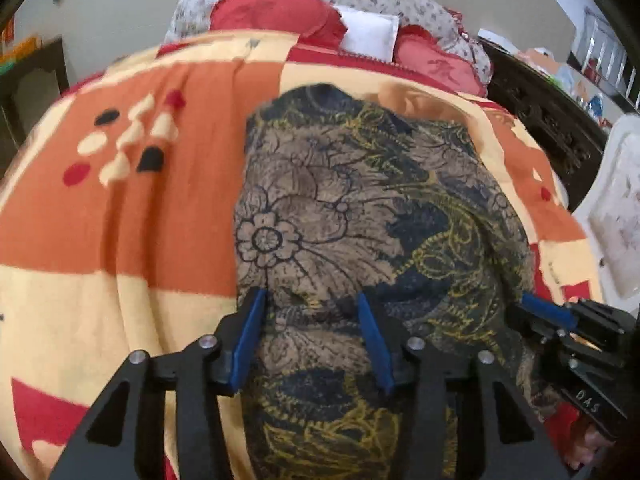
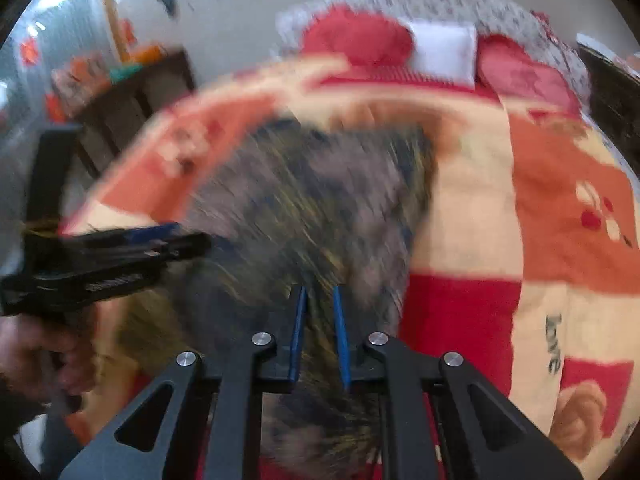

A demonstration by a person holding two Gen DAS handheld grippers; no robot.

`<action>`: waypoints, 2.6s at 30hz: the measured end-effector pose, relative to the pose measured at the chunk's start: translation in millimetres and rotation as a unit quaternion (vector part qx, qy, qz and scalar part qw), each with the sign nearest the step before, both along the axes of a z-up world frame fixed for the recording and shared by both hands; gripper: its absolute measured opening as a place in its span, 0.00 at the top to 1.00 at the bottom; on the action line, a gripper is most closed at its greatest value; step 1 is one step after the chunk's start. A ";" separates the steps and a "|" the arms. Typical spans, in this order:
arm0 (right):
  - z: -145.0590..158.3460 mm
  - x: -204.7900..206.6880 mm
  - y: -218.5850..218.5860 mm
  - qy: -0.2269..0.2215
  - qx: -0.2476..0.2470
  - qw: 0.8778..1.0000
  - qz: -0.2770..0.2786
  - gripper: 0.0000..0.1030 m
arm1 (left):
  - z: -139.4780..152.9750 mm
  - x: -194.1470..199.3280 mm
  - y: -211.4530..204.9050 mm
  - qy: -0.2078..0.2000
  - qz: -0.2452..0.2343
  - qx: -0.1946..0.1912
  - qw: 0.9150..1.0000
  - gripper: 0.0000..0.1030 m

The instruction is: Fold small clothes

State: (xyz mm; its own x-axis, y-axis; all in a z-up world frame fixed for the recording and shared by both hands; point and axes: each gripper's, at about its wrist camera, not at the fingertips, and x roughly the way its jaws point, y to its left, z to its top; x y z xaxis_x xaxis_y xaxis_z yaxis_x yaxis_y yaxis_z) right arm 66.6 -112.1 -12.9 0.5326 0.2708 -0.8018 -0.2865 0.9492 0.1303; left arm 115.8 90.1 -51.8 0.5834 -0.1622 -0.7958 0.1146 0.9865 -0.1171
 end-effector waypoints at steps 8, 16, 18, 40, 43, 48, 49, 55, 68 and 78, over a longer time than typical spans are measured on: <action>-8.8 -16.4 -8.7 -0.043 0.025 0.999 -0.011 0.82 | -20.8 3.4 16.6 -0.012 0.040 -0.029 0.999 0.14; -9.4 -15.6 -0.8 -0.057 0.014 0.998 -0.009 0.81 | -21.0 6.3 21.0 -0.010 0.070 -0.018 0.997 0.01; -10.0 -15.8 -2.4 -0.057 0.020 0.998 -0.008 0.81 | -21.9 7.8 27.7 -0.005 0.073 -0.047 0.996 0.01; 84.0 -99.6 -28.7 -0.003 -0.018 0.997 -0.080 0.58 | 89.3 -110.2 5.1 0.014 0.014 0.031 0.999 0.00; 103.4 -131.7 -37.0 -0.010 -0.028 0.996 -0.082 0.53 | 109.7 -137.7 -7.2 0.007 0.010 0.047 0.999 0.00; 131.7 -168.4 -42.3 -0.033 -0.028 0.997 -0.071 0.48 | 139.7 -169.3 -19.4 -0.020 0.000 0.052 0.998 0.00; 136.8 -174.0 -41.5 -0.041 -0.034 0.996 -0.067 0.48 | 143.8 -172.6 -20.2 -0.025 0.001 0.054 0.998 0.00; 154.3 -193.5 -32.2 -0.070 -0.055 0.995 -0.049 0.48 | 156.2 -178.7 -18.7 -0.033 0.007 0.046 0.998 0.00; 155.0 -198.5 -32.7 -0.074 -0.066 0.994 -0.054 0.48 | 157.8 -182.8 -19.5 -0.034 0.009 0.047 0.998 0.00; 156.9 -200.8 -30.1 -0.074 -0.063 0.994 -0.047 0.48 | 158.6 -183.6 -18.3 -0.032 0.010 0.046 0.998 0.00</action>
State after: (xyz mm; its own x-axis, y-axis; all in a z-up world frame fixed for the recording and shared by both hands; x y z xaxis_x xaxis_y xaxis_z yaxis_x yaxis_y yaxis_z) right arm -134.2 -142.2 144.0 0.6663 0.1161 -0.7366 -0.2021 0.9789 -0.0286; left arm -67.8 71.8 106.9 0.6363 -0.0772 -0.7676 0.0988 0.9949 -0.0181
